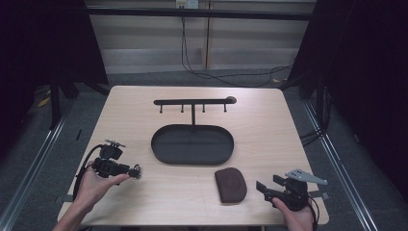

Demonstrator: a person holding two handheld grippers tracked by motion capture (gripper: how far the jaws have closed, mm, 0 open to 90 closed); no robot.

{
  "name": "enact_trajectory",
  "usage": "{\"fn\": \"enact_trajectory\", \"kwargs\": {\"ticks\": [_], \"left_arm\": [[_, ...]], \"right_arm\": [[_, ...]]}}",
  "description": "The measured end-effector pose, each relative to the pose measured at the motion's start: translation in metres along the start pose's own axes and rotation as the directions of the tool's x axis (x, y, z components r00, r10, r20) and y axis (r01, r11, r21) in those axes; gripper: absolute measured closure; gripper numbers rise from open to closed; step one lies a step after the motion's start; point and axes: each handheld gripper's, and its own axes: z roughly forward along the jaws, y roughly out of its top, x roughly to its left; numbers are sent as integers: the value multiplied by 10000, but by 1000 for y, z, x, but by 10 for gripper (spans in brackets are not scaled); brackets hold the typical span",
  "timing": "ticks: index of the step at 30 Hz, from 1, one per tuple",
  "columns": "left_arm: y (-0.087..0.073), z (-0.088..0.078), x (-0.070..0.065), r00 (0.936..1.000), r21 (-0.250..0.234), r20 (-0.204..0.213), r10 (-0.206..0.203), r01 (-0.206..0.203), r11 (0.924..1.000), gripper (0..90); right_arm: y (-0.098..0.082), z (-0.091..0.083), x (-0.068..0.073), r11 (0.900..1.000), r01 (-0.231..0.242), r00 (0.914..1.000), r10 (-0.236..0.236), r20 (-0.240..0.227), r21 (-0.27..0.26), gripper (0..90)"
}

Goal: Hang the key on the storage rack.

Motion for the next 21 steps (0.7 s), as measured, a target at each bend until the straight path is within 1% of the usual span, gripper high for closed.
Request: {"fn": "enact_trajectory", "kwargs": {"ticks": [1,2,5,6,7,10,11,14,16,17,18,19,21], "left_arm": [[2,1,1,10000,30,-65,3,-3,10000,477],[3,2,2,9999,172,-115,0,2,9999,482],[8,4,4,9998,422,-76,-160,163,9990,487],[10,5,5,9998,498,-151,-114,121,9987,498],[11,6,4,9997,531,-175,-181,190,9984,503],[17,10,6,9997,777,-79,-246,251,9967,495],[19,12,8,9989,765,-155,-445,456,9960,496],[22,17,13,9973,908,-302,-666,691,9935,512],[23,20,16,9971,1020,-321,-692,721,9922,518],[23,21,16,9969,1013,-236,-756,776,9918,520],[23,21,16,9975,1065,-256,-655,679,9920,519],[24,22,14,9974,1037,-211,-692,710,9921,517],[24,24,14,9981,1126,-177,-598,615,9917,521]], "right_arm": [[0,0,0,10000,-3,10000,3,-9,-3,240],[0,0,0,10000,-2,10000,2,-14,1,240],[0,0,0,10000,9,10000,-9,-47,34,240],[0,0,0,10000,9,10000,-9,-52,40,240],[0,1,0,10000,29,10000,-29,-43,53,240],[0,1,0,10000,37,10000,-36,-55,66,240],[0,1,0,10000,29,10000,-29,-67,71,238],[0,1,-1,10000,-64,9999,64,-91,76,232],[0,1,-1,9999,-81,9999,82,-75,89,229],[0,1,-1,9999,-88,9999,89,-89,115,229],[0,1,-1,9999,-70,9999,72,-110,127,229],[0,1,-1,9999,-67,9999,69,-91,145,229],[0,1,-1,9999,-73,9999,74,-100,140,225]]}}
